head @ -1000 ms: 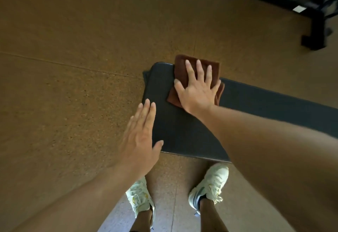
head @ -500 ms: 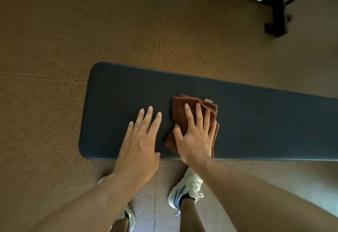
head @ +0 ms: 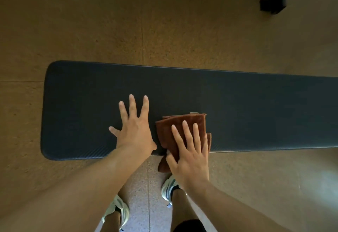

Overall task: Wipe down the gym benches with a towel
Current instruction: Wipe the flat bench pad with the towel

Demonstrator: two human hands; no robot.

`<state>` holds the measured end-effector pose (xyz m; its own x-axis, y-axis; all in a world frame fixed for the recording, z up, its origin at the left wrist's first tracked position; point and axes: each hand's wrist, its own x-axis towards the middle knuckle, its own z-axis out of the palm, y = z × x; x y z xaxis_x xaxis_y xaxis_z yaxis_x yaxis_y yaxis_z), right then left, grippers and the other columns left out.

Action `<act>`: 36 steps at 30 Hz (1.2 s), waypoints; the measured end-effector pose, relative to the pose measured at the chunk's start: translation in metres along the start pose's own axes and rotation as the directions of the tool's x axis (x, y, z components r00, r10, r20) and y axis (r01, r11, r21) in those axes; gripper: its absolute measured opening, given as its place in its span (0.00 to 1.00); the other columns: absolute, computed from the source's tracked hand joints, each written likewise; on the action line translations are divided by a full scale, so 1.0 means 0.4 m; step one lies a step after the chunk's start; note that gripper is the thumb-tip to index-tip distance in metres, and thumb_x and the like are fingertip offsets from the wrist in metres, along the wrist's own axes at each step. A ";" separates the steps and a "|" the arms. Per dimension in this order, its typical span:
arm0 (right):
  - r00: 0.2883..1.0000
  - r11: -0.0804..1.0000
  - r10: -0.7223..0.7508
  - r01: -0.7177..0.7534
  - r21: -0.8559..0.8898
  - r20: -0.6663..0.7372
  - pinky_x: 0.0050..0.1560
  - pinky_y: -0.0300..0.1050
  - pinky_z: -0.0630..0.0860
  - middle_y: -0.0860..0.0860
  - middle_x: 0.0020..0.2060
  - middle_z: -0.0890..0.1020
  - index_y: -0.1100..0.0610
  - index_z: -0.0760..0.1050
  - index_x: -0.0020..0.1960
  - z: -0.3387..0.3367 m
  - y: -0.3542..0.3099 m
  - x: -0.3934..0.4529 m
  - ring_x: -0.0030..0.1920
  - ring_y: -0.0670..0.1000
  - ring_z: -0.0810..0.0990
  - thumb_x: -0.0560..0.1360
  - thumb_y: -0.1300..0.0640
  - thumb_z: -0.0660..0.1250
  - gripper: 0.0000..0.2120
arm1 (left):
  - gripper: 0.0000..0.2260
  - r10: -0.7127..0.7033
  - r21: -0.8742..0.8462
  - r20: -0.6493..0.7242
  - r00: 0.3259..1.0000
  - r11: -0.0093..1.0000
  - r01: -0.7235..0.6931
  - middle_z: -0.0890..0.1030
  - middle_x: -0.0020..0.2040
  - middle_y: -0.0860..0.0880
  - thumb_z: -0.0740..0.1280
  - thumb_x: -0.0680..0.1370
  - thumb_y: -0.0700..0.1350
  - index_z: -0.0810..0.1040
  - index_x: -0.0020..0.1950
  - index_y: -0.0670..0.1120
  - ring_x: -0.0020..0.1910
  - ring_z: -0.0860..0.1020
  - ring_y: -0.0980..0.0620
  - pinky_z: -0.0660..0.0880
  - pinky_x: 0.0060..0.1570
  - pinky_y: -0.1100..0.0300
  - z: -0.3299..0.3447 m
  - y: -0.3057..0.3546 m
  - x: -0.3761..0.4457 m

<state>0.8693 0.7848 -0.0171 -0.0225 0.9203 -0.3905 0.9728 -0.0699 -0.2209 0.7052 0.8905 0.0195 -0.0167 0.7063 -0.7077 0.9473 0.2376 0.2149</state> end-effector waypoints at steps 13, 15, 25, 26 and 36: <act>0.990 0.995 -0.092 0.096 0.028 -0.107 0.83 0.63 0.41 0.49 0.84 0.57 0.43 0.55 0.84 -0.165 0.078 0.397 0.85 0.56 0.48 0.80 0.39 0.57 0.33 | 0.70 -0.163 0.170 -0.043 0.986 0.971 0.168 0.26 0.79 0.46 0.80 0.58 0.67 0.30 0.80 0.55 0.79 0.30 0.38 0.59 0.68 0.22 0.046 0.060 0.022; 0.990 0.992 -0.122 0.122 0.004 -0.077 0.82 0.66 0.47 0.49 0.83 0.60 0.43 0.59 0.83 -0.113 0.122 0.207 0.84 0.58 0.54 0.77 0.41 0.62 0.35 | 0.70 -0.159 0.177 -0.035 0.987 0.971 0.163 0.25 0.79 0.46 0.80 0.58 0.68 0.30 0.80 0.55 0.79 0.29 0.38 0.60 0.68 0.22 0.047 0.060 0.023; 0.998 0.997 0.041 -0.037 0.064 -0.052 0.82 0.63 0.35 0.47 0.85 0.50 0.39 0.50 0.84 -0.176 0.114 0.426 0.84 0.54 0.40 0.78 0.36 0.54 0.35 | 0.70 -0.147 0.203 -0.050 0.988 0.967 0.155 0.26 0.78 0.44 0.78 0.59 0.69 0.28 0.79 0.54 0.78 0.30 0.35 0.60 0.66 0.21 0.064 0.051 0.035; 0.996 0.996 0.065 -0.061 0.065 -0.054 0.82 0.63 0.35 0.47 0.85 0.49 0.40 0.49 0.84 -0.191 0.110 0.474 0.84 0.54 0.39 0.79 0.36 0.53 0.35 | 0.70 -0.148 0.204 -0.051 0.988 0.967 0.155 0.26 0.78 0.44 0.79 0.59 0.69 0.27 0.79 0.54 0.78 0.30 0.35 0.59 0.66 0.22 0.067 0.051 0.037; 0.988 0.998 0.020 -0.011 -0.056 0.156 0.83 0.62 0.39 0.45 0.85 0.49 0.32 0.39 0.81 -0.090 0.205 -0.015 0.83 0.49 0.35 0.79 0.38 0.50 0.34 | 0.72 -0.098 0.135 -0.066 0.993 0.985 0.106 0.26 0.78 0.43 0.80 0.58 0.68 0.26 0.78 0.53 0.78 0.30 0.34 0.58 0.65 0.21 0.060 0.051 0.027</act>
<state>0.9573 0.7874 -0.0008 -0.0387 0.8474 -0.5295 0.9843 -0.0589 -0.1663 0.7319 0.8869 0.0002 -0.1303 0.7225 -0.6790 0.9746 0.2192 0.0463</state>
